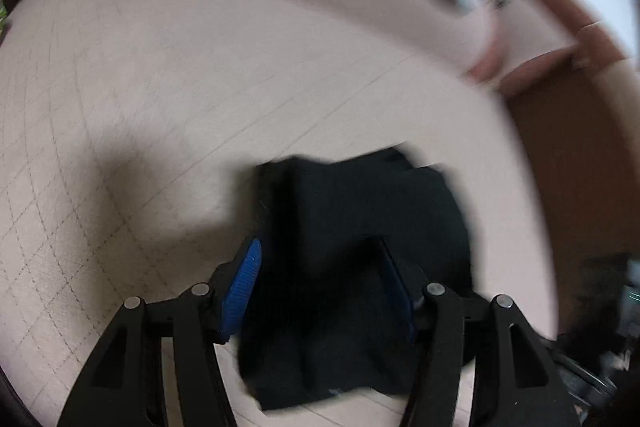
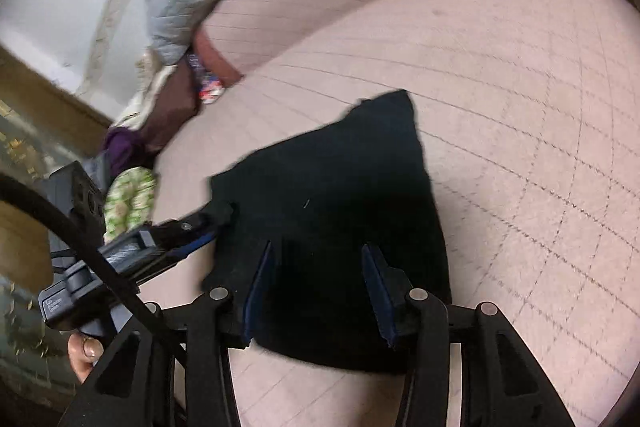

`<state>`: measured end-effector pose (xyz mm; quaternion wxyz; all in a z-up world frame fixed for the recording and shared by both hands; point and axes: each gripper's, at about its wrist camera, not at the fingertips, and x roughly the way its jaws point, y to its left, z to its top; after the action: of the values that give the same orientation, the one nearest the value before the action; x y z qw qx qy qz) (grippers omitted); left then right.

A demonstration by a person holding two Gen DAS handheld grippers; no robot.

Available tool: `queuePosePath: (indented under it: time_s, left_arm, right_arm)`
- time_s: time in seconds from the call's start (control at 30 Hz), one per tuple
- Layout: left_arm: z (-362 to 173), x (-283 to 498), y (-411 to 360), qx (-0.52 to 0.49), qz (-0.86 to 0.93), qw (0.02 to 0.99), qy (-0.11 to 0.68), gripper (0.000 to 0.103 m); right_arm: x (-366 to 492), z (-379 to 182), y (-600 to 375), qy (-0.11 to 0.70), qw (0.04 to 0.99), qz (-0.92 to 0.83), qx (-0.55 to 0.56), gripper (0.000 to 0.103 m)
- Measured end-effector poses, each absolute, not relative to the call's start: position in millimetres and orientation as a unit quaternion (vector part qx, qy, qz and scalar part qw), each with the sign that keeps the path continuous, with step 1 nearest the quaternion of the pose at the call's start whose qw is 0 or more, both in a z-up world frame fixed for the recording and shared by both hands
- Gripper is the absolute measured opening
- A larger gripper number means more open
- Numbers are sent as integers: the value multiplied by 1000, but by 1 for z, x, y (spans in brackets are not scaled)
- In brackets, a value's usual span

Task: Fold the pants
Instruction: 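Lay the folded bundle down and open both grippers, then lift both grippers away from the folded black pants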

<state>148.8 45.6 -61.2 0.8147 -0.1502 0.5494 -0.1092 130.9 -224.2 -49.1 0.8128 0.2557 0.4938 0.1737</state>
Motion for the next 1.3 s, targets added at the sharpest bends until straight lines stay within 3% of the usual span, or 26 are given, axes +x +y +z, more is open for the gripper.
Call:
queuePosePath:
  time_s: [0.1,0.23,0.37,0.43,0.47,0.5,0.53,0.6,0.83,1.07,1.2,1.3]
  left_arm:
    - [-82,150,51,-180,-105,803,558,70]
    - [-88,144,62,-215,-127,805,538,70]
    - [-89,140,63,-213,-126,812,528,70]
    - [-87,139,58,-199,-126,818,525,72]
    - [-86,139,56,-192,-125,821,523,73]
    - [-86,141,55,-187,-123,823,522,74]
    - [-85,141,54,-183,-120,825,522,74]
    - [-79,142,57,-184,-124,824,522,74]
    - [-36,103,70,-167,-93,855,482,74]
    - [5,35,57,-77,-35,900,427,76]
    - [20,6,59,-78,-11,911,406,79]
    - [26,-10,58,-80,-12,913,401,79]
  right_arm:
    - [136,-51,-229,500,805,168,272,50]
    - [145,-37,-231,478,800,204,300,51]
    - [177,-70,-226,510,742,240,363,51]
    - [188,-79,-242,500,748,201,389,31]
    - [188,-77,-253,485,760,175,397,31]
    - [184,-71,-266,466,778,143,397,33]
    - [177,-61,-278,446,802,98,385,44]
    - [159,-39,-296,415,834,56,360,53]
    - [94,-7,-306,393,875,24,282,59]
    - [50,-3,-267,400,889,65,213,59]
    - [24,13,-241,375,911,76,155,68]
    - [6,26,-229,351,925,72,125,68]
